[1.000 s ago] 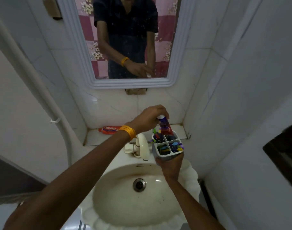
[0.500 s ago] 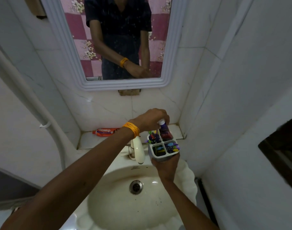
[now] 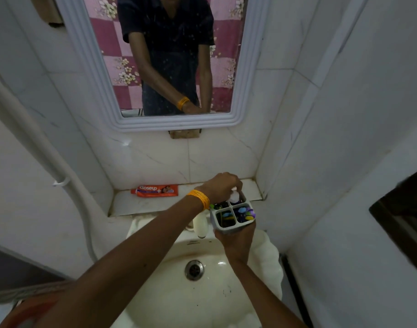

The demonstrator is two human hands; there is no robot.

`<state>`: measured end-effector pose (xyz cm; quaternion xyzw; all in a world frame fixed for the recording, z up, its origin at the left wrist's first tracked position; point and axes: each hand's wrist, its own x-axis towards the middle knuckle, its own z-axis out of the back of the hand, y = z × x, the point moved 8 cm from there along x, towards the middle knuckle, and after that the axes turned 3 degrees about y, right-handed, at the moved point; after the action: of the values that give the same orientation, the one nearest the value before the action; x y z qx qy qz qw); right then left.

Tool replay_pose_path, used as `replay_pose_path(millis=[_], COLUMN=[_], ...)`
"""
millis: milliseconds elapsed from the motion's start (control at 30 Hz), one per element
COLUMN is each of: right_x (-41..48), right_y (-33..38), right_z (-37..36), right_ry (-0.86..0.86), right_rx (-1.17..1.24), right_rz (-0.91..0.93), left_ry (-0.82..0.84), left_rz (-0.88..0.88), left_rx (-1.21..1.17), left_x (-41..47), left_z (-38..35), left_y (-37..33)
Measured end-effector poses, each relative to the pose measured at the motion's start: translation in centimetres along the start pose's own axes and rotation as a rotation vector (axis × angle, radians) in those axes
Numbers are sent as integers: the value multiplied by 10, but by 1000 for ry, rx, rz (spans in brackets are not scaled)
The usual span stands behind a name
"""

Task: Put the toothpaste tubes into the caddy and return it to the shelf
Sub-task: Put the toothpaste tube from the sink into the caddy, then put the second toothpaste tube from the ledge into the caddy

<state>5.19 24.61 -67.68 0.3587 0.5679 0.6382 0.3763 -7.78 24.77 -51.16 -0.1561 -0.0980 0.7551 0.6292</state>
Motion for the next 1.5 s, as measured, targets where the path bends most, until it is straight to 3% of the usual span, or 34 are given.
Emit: replay_pose_path(millis=[167,300,433,533,733,933,1100,1233,1333,1500], right_x=[-8,-9,-3,-1,4,-2,-4,-3,-1,0], right_y=[8,13,17,16,1,9,16,10,8,9], right_z=[-15,-23,-4,1,-6,-10,-9,-4,-3,-7], right_ry=[18,27,-16,-20,35,45,50,28,22,43], right_rx=[20,24,40,35,37,129,143,59,5,24], right_rz=[24,76,91,69,-15,12,3,15,18,36], left_ry=[-253,-462,-346,-196,-26,7,-79,-14,29,-230], left_rz=[112,386,649,775,806,952,979,933,936,789], left_rx=[-97,-187,-229,-119,126,237,224,192,30,-29], left_x=[-27,-85,-121,-143,-149,-155,-169,-177,-188,-195], left_z=[24,20,-10,-40,-66,-66,-64,-66,-74,-59], left_y=[63,162,223,247,266,286,299,301,298,272])
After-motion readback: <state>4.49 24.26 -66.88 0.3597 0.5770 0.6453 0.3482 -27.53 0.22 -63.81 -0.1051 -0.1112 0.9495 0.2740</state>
